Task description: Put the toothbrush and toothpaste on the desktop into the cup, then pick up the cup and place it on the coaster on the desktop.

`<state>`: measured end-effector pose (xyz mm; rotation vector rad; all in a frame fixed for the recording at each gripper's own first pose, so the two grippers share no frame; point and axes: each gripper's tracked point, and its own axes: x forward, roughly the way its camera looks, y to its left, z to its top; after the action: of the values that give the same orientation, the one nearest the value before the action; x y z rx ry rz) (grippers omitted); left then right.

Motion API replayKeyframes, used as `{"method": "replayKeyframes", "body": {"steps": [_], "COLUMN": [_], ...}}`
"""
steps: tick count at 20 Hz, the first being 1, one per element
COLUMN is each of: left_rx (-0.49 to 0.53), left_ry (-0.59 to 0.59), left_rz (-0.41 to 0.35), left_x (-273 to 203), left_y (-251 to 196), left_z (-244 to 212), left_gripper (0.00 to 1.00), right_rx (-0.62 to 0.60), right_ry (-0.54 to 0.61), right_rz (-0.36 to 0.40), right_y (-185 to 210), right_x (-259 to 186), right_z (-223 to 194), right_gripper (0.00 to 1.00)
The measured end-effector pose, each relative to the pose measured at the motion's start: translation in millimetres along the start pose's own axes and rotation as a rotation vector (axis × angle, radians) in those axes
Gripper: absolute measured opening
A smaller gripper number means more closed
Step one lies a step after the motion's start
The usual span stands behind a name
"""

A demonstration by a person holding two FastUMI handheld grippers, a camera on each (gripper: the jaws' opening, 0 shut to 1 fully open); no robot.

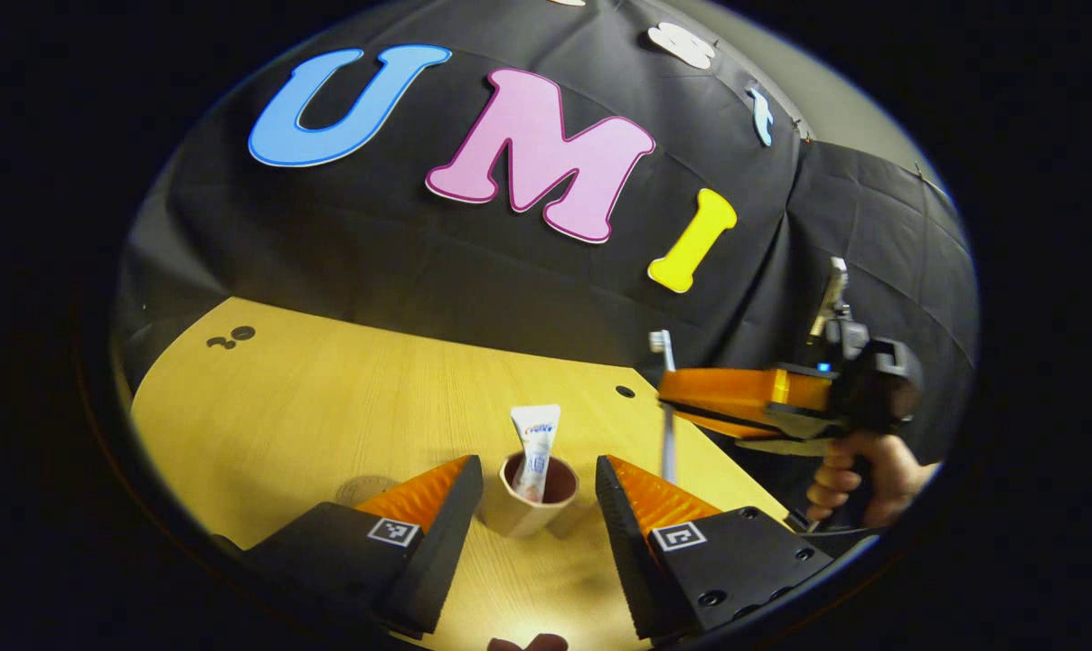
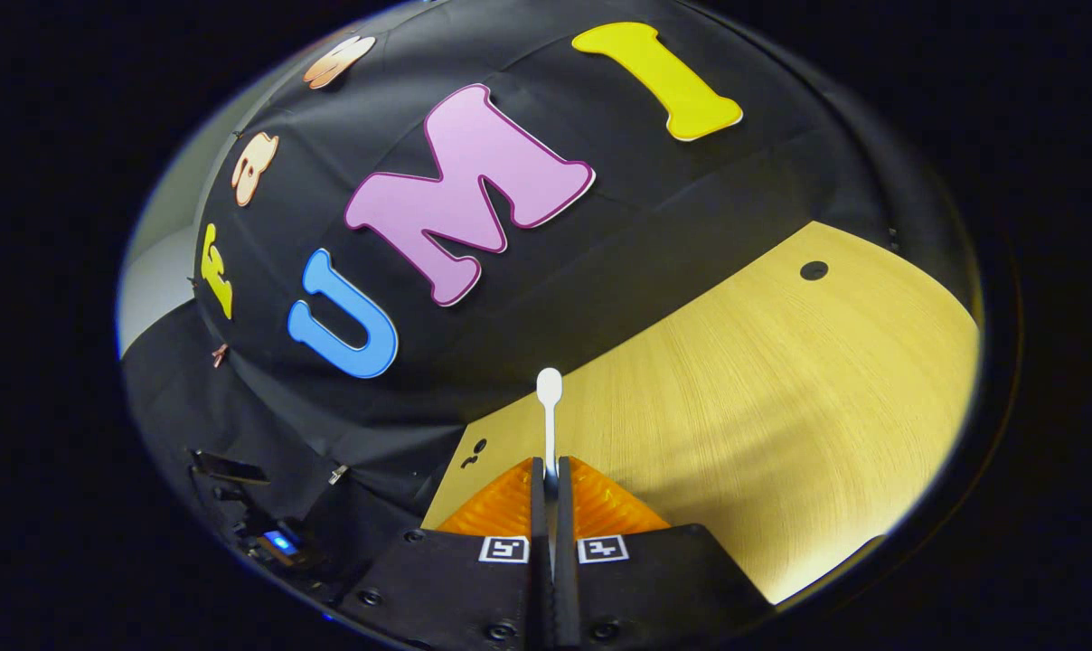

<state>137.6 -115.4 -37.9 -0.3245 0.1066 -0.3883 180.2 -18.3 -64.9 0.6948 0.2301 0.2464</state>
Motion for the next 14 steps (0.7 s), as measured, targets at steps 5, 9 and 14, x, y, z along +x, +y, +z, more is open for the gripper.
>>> {"method": "replayKeyframes", "body": {"steps": [5,9,14], "left_rx": [-0.024,-0.066,-0.067], "left_ry": [0.006,0.014,0.053], "left_rz": [0.013,0.037,0.077], "left_x": [-60,-86,-106], "left_y": [0,5,21], "left_z": [-7,-20,-39], "left_gripper": [0.79,0.78,0.79], "right_rx": [0.013,0.001,-0.11], "right_ry": [-0.052,-0.093,-0.131], "right_rz": [-0.005,0.004,0.022], "right_y": [-18,-27,-34], "right_x": [43,66,79], "right_z": [9,11,1], "right_gripper": [0.05,0.05,0.05]}}
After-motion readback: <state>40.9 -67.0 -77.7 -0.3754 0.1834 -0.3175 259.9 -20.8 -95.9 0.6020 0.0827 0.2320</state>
